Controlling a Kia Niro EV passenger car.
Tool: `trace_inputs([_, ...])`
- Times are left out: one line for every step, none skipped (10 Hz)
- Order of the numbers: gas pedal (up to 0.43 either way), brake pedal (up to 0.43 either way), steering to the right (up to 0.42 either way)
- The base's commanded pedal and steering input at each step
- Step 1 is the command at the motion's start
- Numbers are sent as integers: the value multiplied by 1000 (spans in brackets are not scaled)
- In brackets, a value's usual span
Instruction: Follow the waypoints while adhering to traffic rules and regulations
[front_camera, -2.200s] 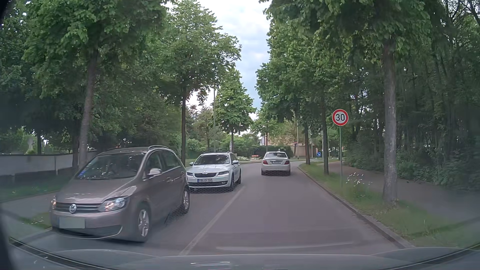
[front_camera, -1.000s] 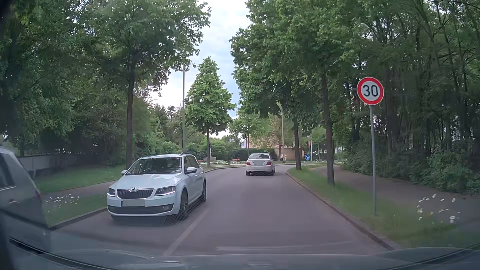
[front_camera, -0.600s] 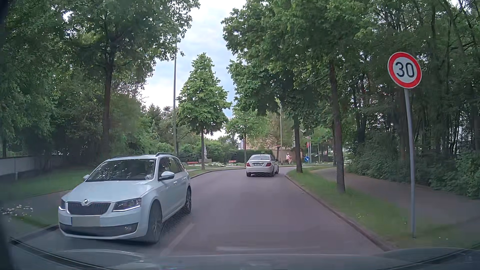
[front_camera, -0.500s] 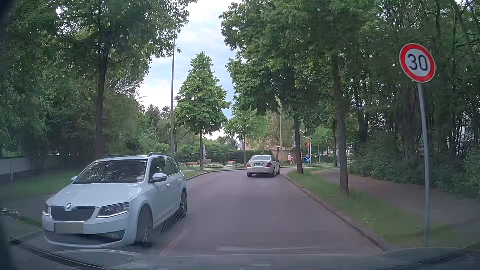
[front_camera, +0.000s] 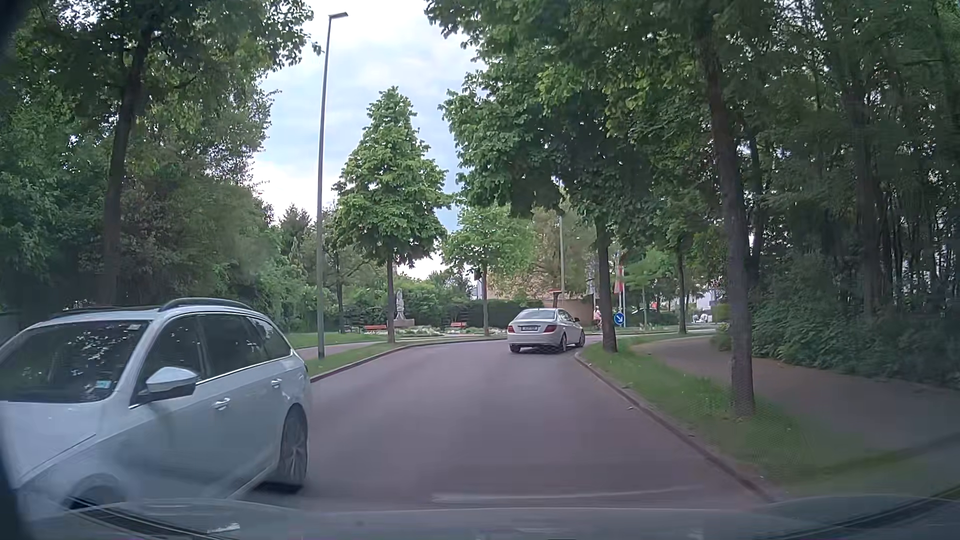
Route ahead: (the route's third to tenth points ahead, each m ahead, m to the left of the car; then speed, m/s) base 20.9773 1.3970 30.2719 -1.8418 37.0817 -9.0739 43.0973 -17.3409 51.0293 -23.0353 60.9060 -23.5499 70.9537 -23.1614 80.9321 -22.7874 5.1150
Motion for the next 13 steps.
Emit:
trace_inputs([177,18,3])
trace_inputs([177,18,1])
trace_inputs([177,18,1])
trace_inputs([177,18,1])
trace_inputs([177,18,2])
trace_inputs([169,18,2])
trace_inputs([110,18,2])
trace_inputs([98,18,2])
trace_inputs([39,18,2])
trace_inputs([0,18,3])
trace_inputs([0,18,2])
trace_inputs([0,18,2])
trace_inputs([0,18,3])
